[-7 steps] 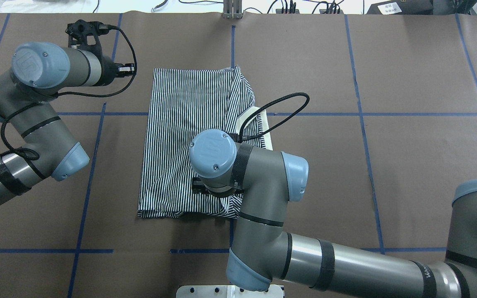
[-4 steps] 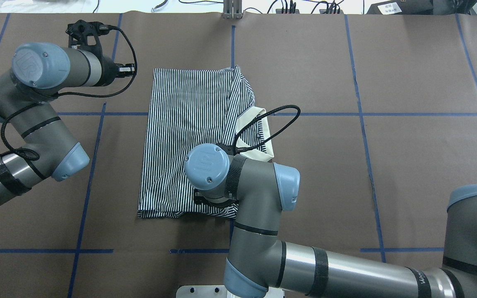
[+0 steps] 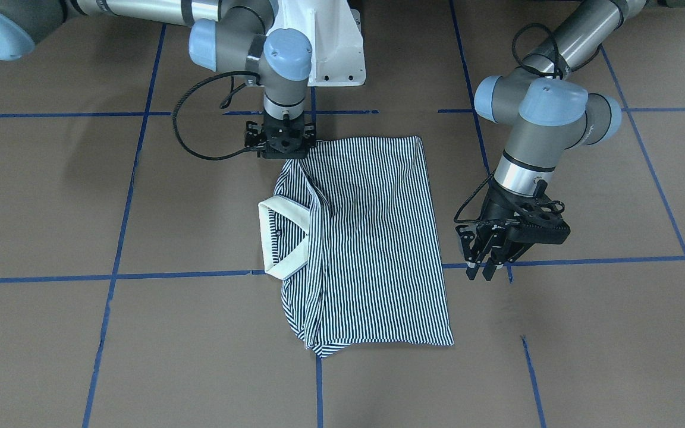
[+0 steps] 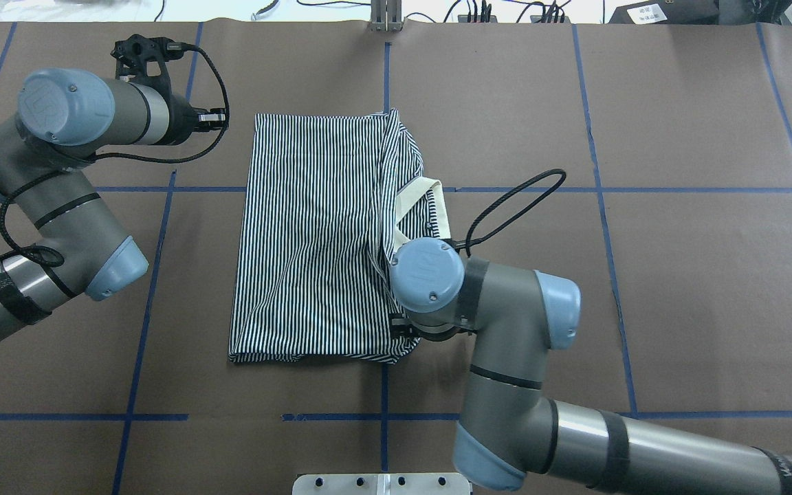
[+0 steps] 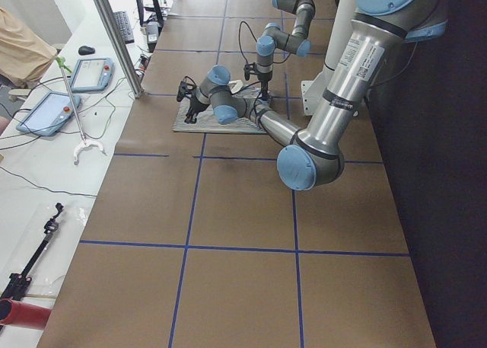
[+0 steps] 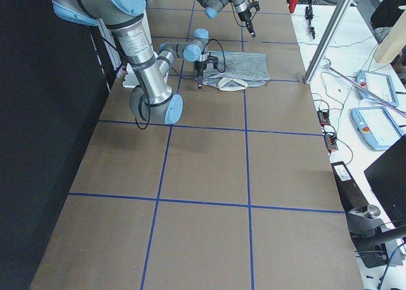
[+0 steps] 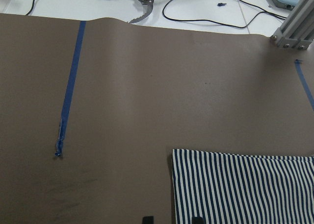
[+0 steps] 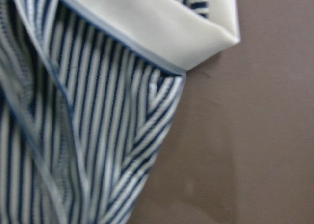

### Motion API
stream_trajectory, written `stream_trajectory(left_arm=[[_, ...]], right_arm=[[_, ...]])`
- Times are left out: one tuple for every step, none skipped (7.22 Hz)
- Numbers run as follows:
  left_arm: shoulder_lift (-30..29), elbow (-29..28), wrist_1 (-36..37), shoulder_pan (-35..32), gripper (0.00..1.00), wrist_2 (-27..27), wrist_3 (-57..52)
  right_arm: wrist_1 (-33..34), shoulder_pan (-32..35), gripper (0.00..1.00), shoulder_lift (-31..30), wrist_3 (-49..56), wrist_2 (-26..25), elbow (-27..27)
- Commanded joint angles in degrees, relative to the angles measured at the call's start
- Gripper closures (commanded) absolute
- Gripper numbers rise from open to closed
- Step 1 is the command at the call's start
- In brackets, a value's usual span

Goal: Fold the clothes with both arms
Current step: 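Move the right gripper onto the shirt beside the cream collar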

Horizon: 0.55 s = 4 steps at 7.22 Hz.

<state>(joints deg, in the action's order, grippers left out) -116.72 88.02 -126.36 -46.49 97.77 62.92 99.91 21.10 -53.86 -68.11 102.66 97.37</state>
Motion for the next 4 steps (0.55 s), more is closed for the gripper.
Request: stream_trajectory(left_arm=[[0.0,0.05,0.06,-0.01,0.62,0.14,0.01],[0.0,0.31,0.06,-0.01,0.62,0.05,0.01],[0.0,0.48,0.06,-0.01,0.62,0.13,0.01],[0.0,0.57,0.06,-0.09,0.62,0.22,0.01]], right_arm=[[5.45,2.19,0.0,-4.67,6.12,-0.17,6.85],[5.73,2.28,0.0,-3.89,5.71,-0.26,8.0],[4.95,3.41,0.0,-1.36,5.36,-0.35,7.05],[4.77,4.03,0.0,2.84,4.57,-0.26,4.17]])
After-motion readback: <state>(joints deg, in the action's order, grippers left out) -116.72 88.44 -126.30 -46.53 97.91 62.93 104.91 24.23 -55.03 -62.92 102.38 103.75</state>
